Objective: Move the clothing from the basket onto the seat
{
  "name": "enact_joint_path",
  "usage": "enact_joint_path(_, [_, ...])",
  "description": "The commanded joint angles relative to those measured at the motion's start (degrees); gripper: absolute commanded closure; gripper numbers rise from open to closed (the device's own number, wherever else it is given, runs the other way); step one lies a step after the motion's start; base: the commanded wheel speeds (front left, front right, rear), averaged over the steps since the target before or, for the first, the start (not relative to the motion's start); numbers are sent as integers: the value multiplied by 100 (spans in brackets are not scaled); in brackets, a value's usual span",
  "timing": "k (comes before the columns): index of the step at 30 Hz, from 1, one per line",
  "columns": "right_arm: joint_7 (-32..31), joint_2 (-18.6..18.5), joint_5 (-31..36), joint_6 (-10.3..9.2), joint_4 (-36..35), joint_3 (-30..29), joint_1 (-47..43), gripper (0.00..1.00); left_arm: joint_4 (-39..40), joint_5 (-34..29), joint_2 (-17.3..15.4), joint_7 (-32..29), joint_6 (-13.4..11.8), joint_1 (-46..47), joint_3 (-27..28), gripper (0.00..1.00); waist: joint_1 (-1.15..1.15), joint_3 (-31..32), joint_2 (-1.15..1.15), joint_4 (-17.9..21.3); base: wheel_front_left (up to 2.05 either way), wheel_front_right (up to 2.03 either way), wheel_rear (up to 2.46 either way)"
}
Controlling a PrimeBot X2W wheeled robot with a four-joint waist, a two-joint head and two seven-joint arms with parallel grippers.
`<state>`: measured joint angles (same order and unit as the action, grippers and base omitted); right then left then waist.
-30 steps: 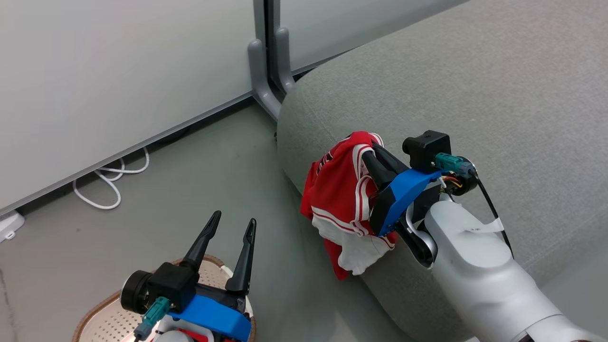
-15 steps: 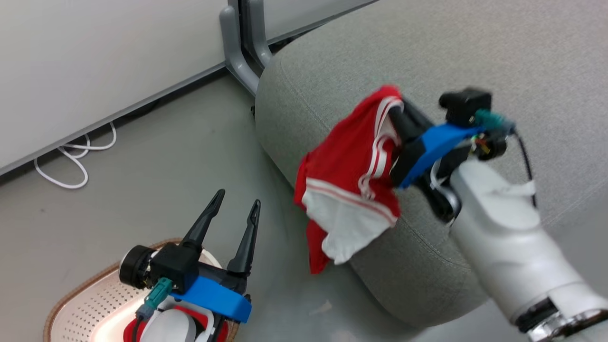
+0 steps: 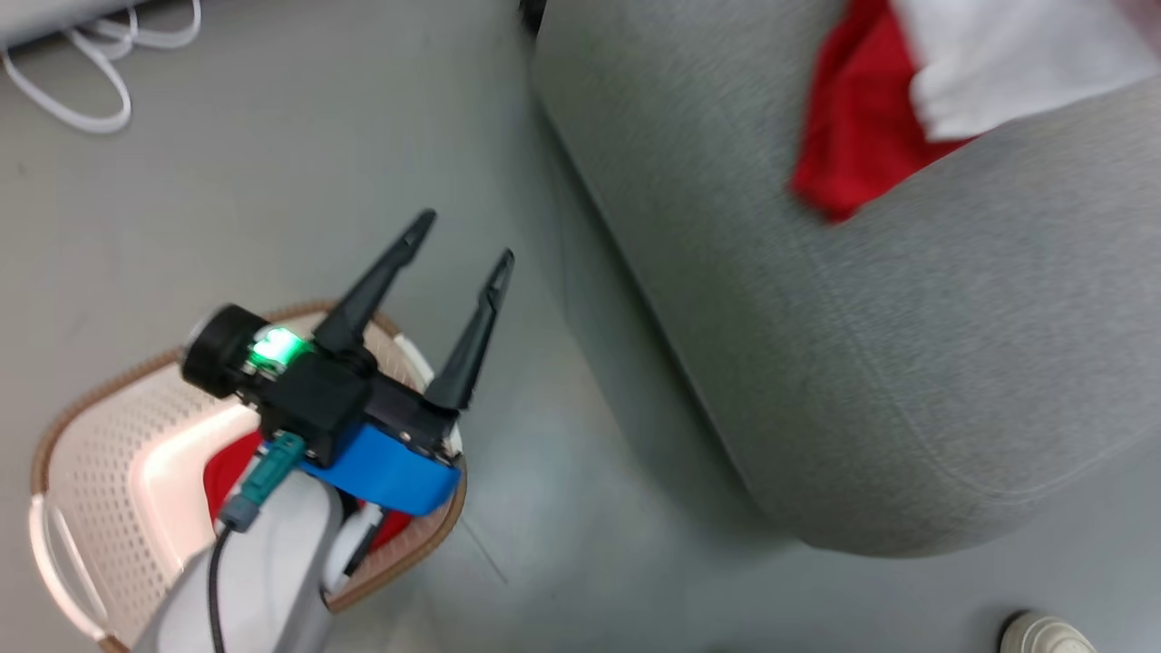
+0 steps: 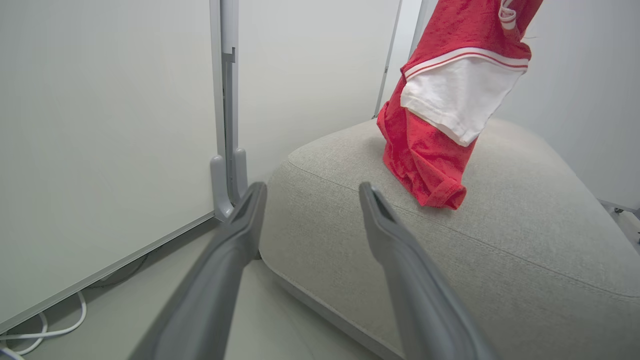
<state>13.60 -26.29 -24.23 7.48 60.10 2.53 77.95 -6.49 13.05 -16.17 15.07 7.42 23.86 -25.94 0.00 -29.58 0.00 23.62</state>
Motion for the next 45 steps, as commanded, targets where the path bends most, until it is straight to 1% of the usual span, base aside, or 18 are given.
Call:
enact_joint_path(1, [44,-45,30,3,56,-154,111,100,61,-27,-110,15,2,113,56,0,0,-729,0,-331,0,0,0])
enact_joint_path(3, [106,-318,227,2,107,-522,261,100,182,-64,-229,15,2,223,64,0,0,-1012,0,-350,0,0,0])
enact_joint_path(4, [132,-383,353,2,116,-680,298,100,227,-70,-276,15,2,283,56,0,0,-1134,0,-364,0,0,0])
enact_joint_path(5, [141,-372,456,3,117,-797,274,100,269,-73,-317,15,2,333,42,0,0,-1251,0,-382,0,0,0])
enact_joint_path(7, [148,-186,599,3,205,-973,70,100,289,-37,-413,15,3,394,39,0,0,-1432,0,-423,0,0,0])
enact_joint_path(9, [155,-89,648,2,289,-1177,-106,100,337,-42,-509,12,3,504,11,0,0,-1601,0,-457,0,0,0])
enact_joint_path(14, [165,279,792,2,370,-1553,-517,100,417,-70,-631,-26,3,757,-63,0,0,-1860,0,-549,0,0,0])
enact_joint_path(17, [166,446,884,2,378,-1741,-741,100,430,-96,-640,-35,-2,870,-79,0,0,-1914,0,-593,0,0,0])
enact_joint_path(22, [165,496,1060,2,252,-1978,-972,100,293,-31,-546,-17,-2,871,-146,0,0,-1806,0,-661,0,0,0])
enact_joint_path(24, [163,520,1125,2,181,-2064,-1067,59,216,16,-493,-5,-8,847,-138,0,0,-1707,0,-691,0,0,0])
enact_joint_path(25, [164,535,1168,2,160,-2095,-1115,28,174,45,-463,-4,-8,835,-141,0,0,-1644,0,-705,0,0,0])
enact_joint_path(26, [164,543,1198,2,133,-2114,-1159,0,145,68,-431,2,-8,821,-139,0,0,-1584,0,-719,0,0,0])
enact_joint_path(29, [164,588,1292,1,78,-2091,-1379,0,-48,155,-285,9,-7,722,-166,0,0,-1210,0,-775,0,0,0])
enact_joint_path(30, [164,588,1292,1,78,-2091,-1379,0,-48,155,-285,9,-7,722,-166,0,0,-1210,0,-775,0,0,0])
enact_joint_path(33, [163,608,1410,2,4,-1916,-1685,0,-164,274,-57,16,-5,572,-115,0,0,-692,0,-868,0,0,0])
enact_joint_path(39, [144,787,1572,2,-202,-1230,-2430,0,-406,469,340,16,-1,-98,178,0,0,552,0,-1004,0,0,0])
enact_joint_path(43, [91,986,1455,2,-567,-673,-3030,0,-541,501,541,15,0,-644,481,0,0,1264,0,-1099,0,0,0])
enact_joint_path(45, [52,1082,1293,2,-835,-425,-3338,0,-591,507,645,15,1,-922,680,0,0,1547,0,-1139,0,0,0])
